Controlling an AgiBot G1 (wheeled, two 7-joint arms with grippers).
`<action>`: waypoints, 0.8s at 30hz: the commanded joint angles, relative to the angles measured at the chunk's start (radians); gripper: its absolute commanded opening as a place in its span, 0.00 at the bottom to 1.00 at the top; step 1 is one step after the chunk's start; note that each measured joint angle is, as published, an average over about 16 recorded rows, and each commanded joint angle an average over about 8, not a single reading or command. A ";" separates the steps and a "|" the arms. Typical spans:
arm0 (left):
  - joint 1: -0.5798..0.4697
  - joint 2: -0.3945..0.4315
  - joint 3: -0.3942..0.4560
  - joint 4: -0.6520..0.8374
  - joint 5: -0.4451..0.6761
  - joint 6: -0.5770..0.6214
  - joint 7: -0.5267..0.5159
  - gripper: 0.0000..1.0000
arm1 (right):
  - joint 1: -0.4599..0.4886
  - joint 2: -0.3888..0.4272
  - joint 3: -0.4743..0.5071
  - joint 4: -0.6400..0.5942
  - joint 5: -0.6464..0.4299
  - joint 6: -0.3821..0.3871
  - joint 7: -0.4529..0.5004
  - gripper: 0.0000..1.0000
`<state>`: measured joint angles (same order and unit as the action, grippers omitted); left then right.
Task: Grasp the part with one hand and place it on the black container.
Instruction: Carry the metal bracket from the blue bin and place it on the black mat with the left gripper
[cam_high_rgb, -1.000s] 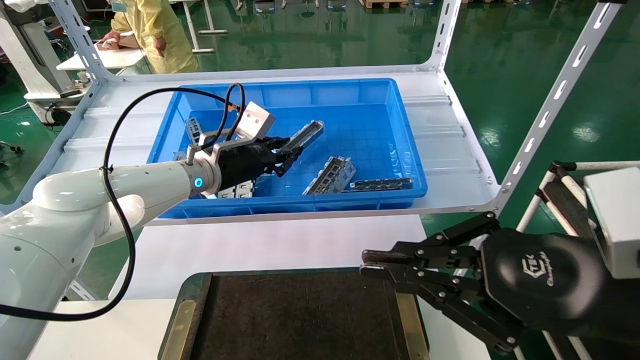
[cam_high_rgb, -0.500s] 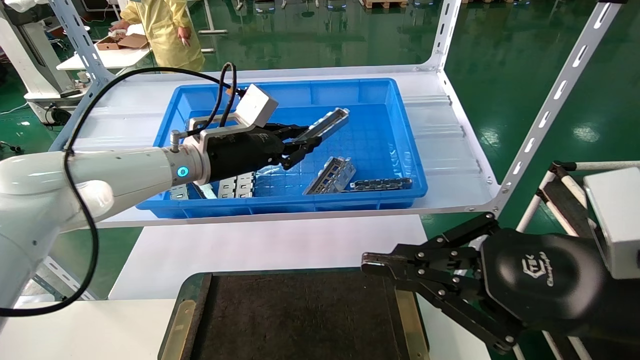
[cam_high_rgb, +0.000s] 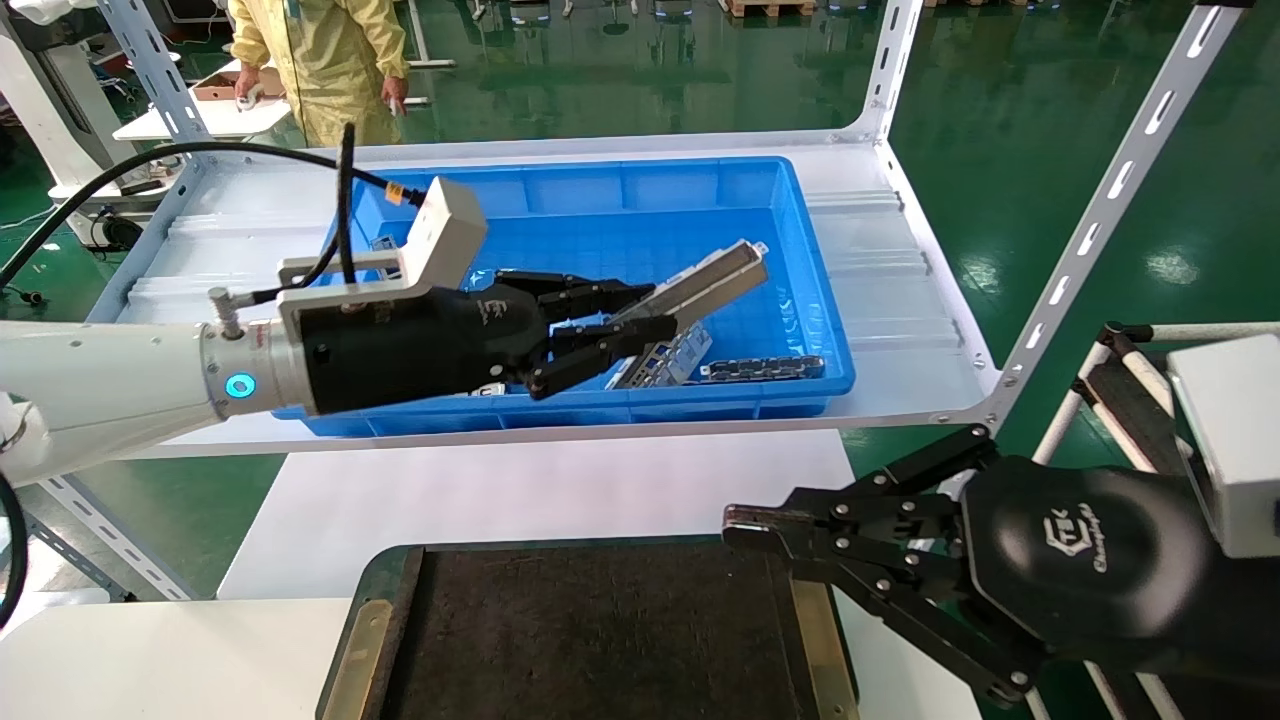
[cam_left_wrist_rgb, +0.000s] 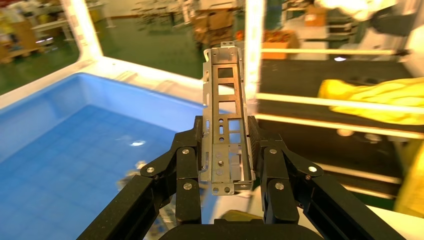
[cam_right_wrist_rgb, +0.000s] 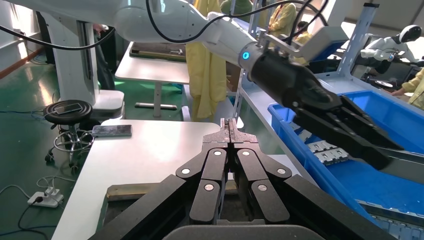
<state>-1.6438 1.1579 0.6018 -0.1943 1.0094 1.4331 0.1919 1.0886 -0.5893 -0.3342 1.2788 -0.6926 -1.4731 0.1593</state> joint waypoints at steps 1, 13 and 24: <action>0.007 -0.016 -0.006 -0.003 -0.011 0.048 0.007 0.00 | 0.000 0.000 0.000 0.000 0.000 0.000 0.000 0.00; 0.212 -0.107 -0.003 -0.211 -0.056 0.136 -0.032 0.00 | 0.000 0.000 0.000 0.000 0.000 0.000 0.000 0.00; 0.575 -0.216 -0.008 -0.560 -0.118 -0.014 -0.167 0.00 | 0.000 0.000 -0.001 0.000 0.000 0.000 0.000 0.00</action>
<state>-1.0741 0.9493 0.5924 -0.7459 0.8976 1.3945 0.0257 1.0888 -0.5891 -0.3348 1.2788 -0.6922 -1.4729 0.1590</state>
